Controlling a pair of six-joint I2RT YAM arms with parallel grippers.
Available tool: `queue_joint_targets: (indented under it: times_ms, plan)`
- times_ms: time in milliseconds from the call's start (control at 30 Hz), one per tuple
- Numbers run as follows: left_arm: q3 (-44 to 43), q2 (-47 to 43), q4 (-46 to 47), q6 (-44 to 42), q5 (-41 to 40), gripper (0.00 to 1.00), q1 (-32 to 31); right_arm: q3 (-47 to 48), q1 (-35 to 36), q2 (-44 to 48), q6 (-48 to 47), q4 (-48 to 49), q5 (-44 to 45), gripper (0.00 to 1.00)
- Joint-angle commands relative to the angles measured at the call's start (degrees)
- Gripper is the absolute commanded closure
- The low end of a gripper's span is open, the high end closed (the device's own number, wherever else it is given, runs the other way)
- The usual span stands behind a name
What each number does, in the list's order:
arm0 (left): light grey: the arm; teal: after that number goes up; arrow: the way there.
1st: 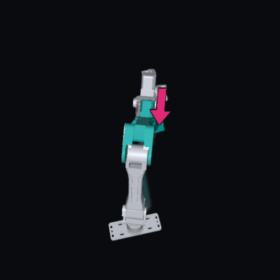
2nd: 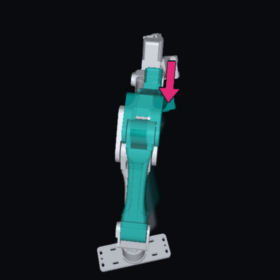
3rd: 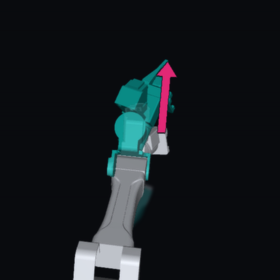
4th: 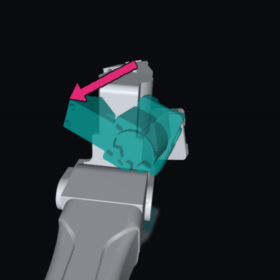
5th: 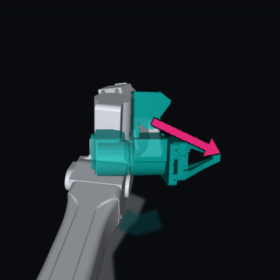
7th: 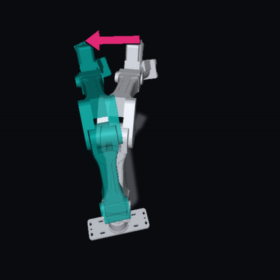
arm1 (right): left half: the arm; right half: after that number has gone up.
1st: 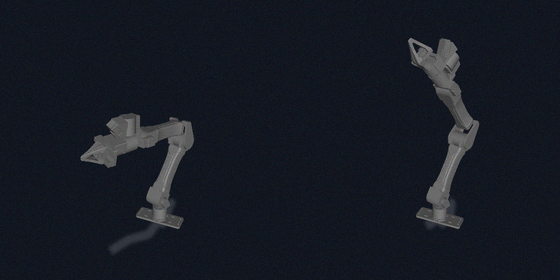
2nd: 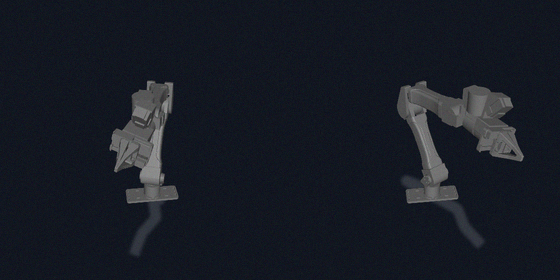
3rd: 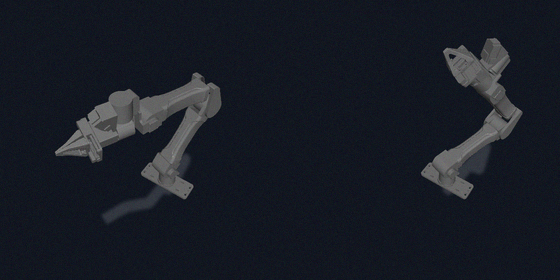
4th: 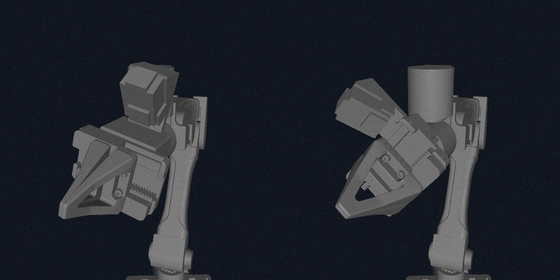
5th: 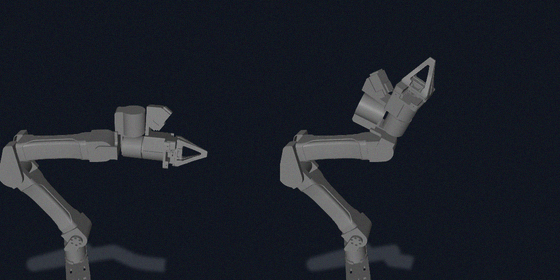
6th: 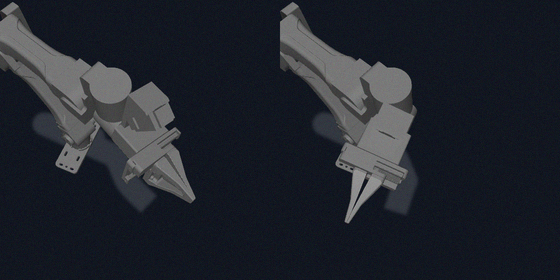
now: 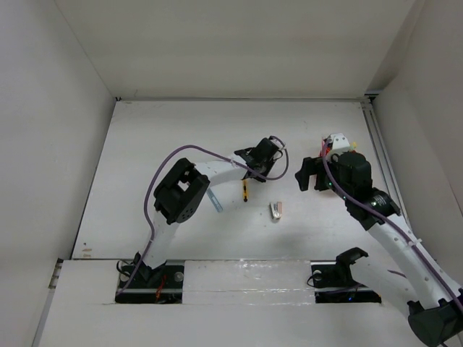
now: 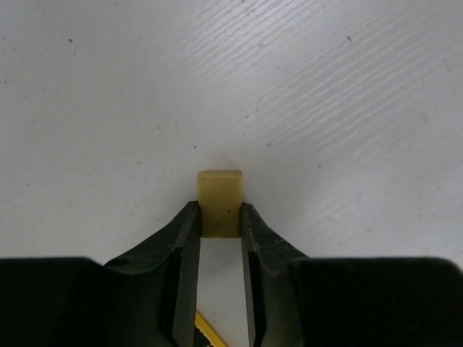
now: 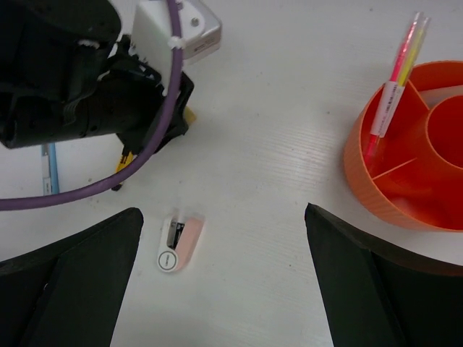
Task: Sort the stationery into containers
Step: Pick up the stationery from the center of the board.
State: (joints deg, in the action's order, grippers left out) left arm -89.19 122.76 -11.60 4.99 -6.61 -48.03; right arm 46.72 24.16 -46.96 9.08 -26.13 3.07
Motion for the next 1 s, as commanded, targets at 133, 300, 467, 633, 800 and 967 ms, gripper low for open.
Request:
queue_joint_targets:
  times_ms: [133,300,467,633,800,967]
  plan:
    - [11.11,-14.99,10.87,1.16,2.56,1.00,0.22,-1.11,-12.01,6.18,2.78,7.23,-14.57,0.00]
    - [18.25,-25.61,19.40,-1.03,1.95,1.00,-2.94,2.84,-17.56,1.80,4.62,7.23,-26.25,0.00]
    - [28.18,-35.12,30.46,-4.72,1.43,1.00,-6.54,3.38,-18.27,-1.37,7.26,9.42,-34.26,0.03]
    - [32.32,-40.58,33.13,-5.96,6.08,1.00,-7.78,-0.04,-17.75,-3.13,13.50,16.62,-39.11,0.04]
    - [30.83,-41.11,31.19,-6.58,11.17,1.00,-8.40,-0.58,-14.59,-4.37,15.62,19.80,-38.41,0.05]
    - [31.44,-43.22,32.51,-6.05,13.03,1.00,-8.92,-1.45,-12.48,-5.42,16.76,22.08,-38.40,0.07]
